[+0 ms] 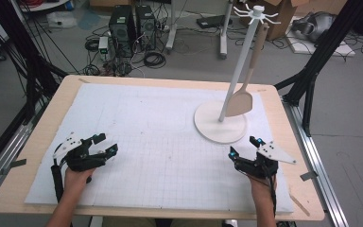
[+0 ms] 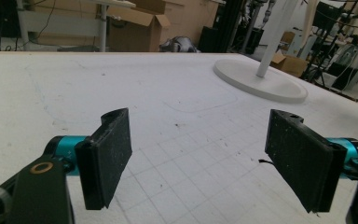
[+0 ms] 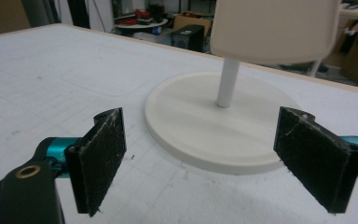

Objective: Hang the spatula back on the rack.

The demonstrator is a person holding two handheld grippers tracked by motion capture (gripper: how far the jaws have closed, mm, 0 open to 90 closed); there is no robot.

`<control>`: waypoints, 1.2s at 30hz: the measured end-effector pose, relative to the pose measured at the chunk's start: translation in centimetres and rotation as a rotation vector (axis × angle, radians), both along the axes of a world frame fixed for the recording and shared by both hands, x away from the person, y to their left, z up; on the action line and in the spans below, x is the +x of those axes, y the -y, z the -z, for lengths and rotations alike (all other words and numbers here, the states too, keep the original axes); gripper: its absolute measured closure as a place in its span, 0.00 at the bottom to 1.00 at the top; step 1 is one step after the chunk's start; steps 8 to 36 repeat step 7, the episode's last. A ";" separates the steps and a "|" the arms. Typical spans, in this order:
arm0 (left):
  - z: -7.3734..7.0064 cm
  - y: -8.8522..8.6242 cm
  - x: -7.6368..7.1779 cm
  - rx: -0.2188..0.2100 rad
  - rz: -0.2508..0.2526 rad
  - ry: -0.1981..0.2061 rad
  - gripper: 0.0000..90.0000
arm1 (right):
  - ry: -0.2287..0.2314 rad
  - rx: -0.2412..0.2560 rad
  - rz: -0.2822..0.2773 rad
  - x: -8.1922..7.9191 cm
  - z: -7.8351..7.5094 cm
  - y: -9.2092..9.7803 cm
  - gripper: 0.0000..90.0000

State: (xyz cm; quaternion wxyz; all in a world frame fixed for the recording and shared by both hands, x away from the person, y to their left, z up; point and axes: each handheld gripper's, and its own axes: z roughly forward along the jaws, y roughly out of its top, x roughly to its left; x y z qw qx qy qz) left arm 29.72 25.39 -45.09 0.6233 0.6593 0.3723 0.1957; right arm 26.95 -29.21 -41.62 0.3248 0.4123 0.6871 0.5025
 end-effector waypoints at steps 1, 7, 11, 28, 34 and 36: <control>0.0 0.0 0.0 -0.004 -0.001 0.000 0.26 | 0.015 -0.002 0.008 -0.3 0.4 0.1 0.17; 0.1 0.1 -0.1 0.008 0.004 0.010 0.26 | 0.053 0.028 0.039 -1.8 3.0 0.3 0.17; 0.1 0.1 -0.1 0.008 0.004 0.010 0.26 | 0.053 0.028 0.039 -1.8 3.0 0.3 0.17; 0.1 0.1 -0.1 0.008 0.004 0.010 0.26 | 0.053 0.028 0.039 -1.8 3.0 0.3 0.17; 0.1 0.1 -0.1 0.008 0.004 0.010 0.26 | 0.053 0.028 0.039 -1.8 3.0 0.3 0.17; 0.1 0.1 -0.1 0.008 0.004 0.010 0.26 | 0.053 0.028 0.039 -1.8 3.0 0.3 0.17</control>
